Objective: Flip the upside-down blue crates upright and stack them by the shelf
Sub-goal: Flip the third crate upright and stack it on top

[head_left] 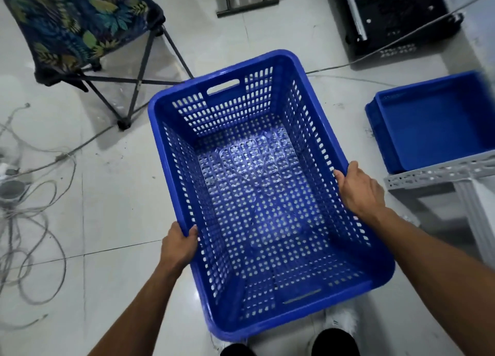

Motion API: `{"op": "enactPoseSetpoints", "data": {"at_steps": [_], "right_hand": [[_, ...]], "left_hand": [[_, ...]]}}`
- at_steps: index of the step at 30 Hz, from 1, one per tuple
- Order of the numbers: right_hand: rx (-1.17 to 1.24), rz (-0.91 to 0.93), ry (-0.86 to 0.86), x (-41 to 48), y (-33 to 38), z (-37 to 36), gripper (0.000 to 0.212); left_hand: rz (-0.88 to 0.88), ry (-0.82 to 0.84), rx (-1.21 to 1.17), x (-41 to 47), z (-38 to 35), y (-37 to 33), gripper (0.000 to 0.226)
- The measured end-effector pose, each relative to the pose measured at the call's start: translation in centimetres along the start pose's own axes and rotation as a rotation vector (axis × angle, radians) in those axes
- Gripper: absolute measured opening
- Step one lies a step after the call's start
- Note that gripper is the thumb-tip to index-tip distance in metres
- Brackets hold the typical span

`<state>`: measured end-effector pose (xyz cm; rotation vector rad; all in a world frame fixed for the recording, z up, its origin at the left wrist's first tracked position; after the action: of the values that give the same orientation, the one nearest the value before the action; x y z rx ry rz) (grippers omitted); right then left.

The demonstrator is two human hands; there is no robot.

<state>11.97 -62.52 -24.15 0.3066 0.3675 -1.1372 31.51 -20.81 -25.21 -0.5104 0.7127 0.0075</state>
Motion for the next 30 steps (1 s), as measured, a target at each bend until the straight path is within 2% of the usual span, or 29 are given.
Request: {"op": "enactPoseSetpoints", "data": {"at_steps": [5, 9, 13, 19, 21, 23, 27, 30], "right_hand": [[-0.041, -0.006, 0.027, 1.6, -2.0, 1.5, 0.034], [-0.038, 0.036, 0.038, 1.5, -3.7, 2.7, 0.028], [-0.015, 0.044, 0.083, 0.1, -5.3, 2.8, 0.035], [-0.008, 0.051, 0.131, 0.0, -6.5, 3.5, 0.035], [0.003, 0.082, 0.129, 0.6, -6.0, 3.8, 0.037], [0.043, 0.092, 0.132, 1.3, -5.3, 3.9, 0.04], [0.167, -0.042, 0.167, 2.3, -5.0, 3.1, 0.038], [0.304, -0.099, 0.097, 1.4, -5.3, 3.5, 0.033]], "left_hand": [[0.156, 0.053, -0.239, -4.4, -4.8, 0.6, 0.033], [0.216, 0.102, -0.318, -5.7, -7.3, 0.9, 0.035], [0.226, 0.119, -0.283, -7.1, -7.5, -0.6, 0.031], [0.175, 0.007, 0.094, -6.6, -4.0, -3.2, 0.034], [0.134, -0.031, 0.145, -4.8, -2.9, -3.5, 0.035], [0.128, -0.052, 0.119, -2.4, -2.4, -2.8, 0.036], [0.119, -0.034, -0.002, -0.9, -2.4, -2.2, 0.029], [0.085, -0.013, -0.074, -1.7, -2.0, -2.4, 0.029]]}}
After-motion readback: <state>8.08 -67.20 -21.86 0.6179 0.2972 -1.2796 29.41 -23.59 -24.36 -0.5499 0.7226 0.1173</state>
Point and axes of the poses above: each hand's wrist, its own x-axis towards the middle knuckle, its own z-axis out of the back of the hand, y = z × x, the point moved 9 cm from there along x, towards the middle knuckle, and after that the axes turned 9 degrees about -z, right-handed, at the moved point
